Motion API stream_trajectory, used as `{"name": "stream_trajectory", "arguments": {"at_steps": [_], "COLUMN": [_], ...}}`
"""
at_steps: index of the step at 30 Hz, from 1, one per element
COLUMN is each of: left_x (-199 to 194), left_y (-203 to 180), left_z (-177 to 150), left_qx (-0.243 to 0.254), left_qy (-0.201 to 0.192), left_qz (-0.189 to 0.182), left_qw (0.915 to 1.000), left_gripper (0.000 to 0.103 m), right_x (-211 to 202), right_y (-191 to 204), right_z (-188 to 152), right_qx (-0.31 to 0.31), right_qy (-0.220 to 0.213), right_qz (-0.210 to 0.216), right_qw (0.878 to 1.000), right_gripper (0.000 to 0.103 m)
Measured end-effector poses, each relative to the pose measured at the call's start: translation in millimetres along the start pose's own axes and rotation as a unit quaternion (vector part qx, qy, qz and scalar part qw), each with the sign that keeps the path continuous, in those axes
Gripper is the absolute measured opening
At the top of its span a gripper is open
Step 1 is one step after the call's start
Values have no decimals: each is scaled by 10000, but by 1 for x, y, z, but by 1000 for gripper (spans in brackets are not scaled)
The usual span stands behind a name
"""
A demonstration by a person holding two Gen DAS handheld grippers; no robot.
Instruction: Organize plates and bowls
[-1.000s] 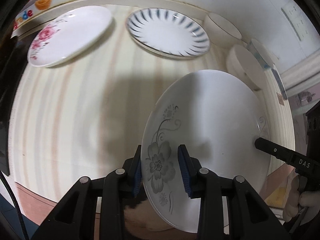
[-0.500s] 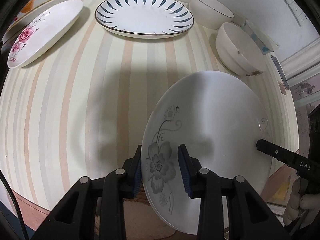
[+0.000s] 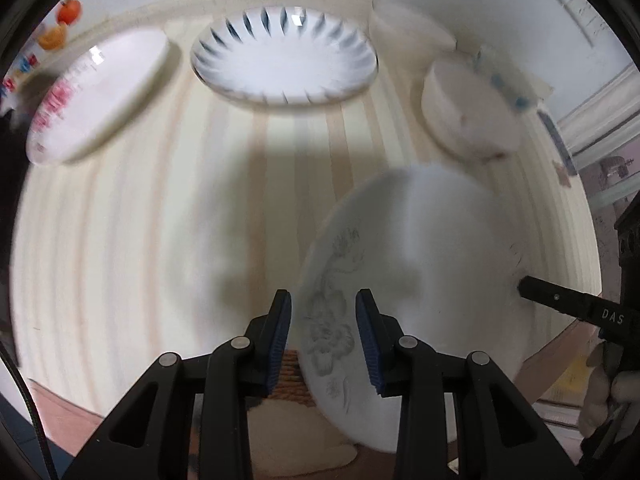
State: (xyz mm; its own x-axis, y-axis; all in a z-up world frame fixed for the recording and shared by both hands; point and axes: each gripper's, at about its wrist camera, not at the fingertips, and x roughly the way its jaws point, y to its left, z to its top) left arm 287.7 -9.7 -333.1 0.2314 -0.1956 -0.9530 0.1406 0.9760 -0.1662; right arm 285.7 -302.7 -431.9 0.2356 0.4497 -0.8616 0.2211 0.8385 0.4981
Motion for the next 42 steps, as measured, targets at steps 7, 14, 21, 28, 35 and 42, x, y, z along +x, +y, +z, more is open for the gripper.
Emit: {"name": "stream_trajectory", "arguments": {"at_steps": [7, 14, 21, 28, 35, 42], "left_x": [-62, -54, -26, -5, 6, 2], "left_y": [69, 182, 244, 268, 265, 264], "left_z": [27, 52, 70, 84, 83, 69], "left_qx": [-846, -1944, -2490, -2736, -2705, -2736], "left_qy": [-677, -771, -726, -628, -832, -1061], "left_qz": [225, 565, 752, 699, 751, 839], "left_qw": [9939, 9763, 9628, 9572, 9562, 9523], "left_gripper": [46, 46, 46, 46, 36, 26], "right_x": [-41, 41, 150, 220, 257, 253], "right_y": [78, 229, 322, 355, 357, 358], "right_z": [28, 100, 180, 230, 242, 234], "right_qx": [-625, -1527, -1846, -1749, -1676, -1922], "right_qy": [-309, -30, 318, 416, 518, 403], "right_qz": [146, 856, 781, 753, 798, 828], "right_qw": [9975, 9846, 9792, 9808, 9813, 9770], "right_gripper": [51, 51, 51, 49, 16, 16]}}
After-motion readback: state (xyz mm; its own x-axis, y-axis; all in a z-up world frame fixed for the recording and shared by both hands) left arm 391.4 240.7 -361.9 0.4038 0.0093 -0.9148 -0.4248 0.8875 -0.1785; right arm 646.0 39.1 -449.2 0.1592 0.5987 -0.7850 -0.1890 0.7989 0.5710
